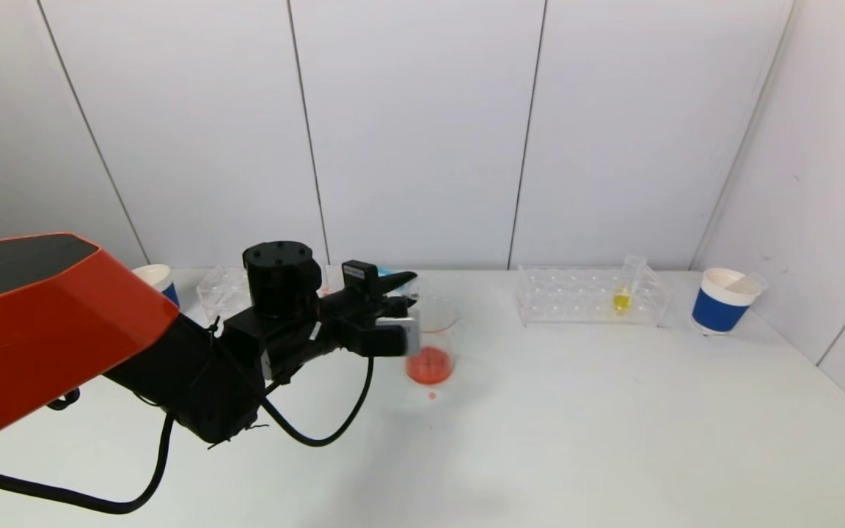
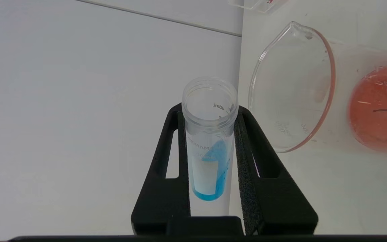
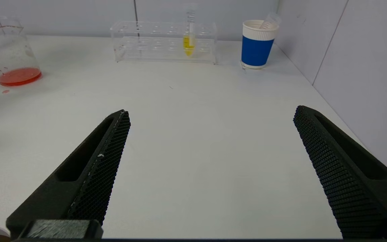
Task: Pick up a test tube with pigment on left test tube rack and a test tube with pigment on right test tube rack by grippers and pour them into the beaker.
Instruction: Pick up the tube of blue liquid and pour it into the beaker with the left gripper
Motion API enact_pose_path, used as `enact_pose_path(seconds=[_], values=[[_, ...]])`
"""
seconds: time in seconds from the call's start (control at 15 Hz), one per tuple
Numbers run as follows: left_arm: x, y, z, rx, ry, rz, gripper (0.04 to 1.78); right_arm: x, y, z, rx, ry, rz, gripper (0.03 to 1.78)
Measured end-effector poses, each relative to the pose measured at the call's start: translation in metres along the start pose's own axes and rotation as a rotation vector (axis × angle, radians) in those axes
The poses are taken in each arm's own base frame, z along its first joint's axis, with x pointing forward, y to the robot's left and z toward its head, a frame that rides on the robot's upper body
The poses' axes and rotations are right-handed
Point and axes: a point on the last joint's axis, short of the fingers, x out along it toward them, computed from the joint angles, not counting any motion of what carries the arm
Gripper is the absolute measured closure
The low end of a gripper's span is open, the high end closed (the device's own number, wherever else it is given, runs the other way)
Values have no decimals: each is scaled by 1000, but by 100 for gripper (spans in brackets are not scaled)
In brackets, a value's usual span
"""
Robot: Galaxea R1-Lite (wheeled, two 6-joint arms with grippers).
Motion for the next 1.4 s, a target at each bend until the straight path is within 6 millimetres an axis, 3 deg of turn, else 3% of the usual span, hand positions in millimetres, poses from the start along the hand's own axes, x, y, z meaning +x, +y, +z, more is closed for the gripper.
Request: enact_pose_path(seconds=[1.4], values=[[4,3,-3,108,16,-24,139,0,0,0,0,0,0,4]])
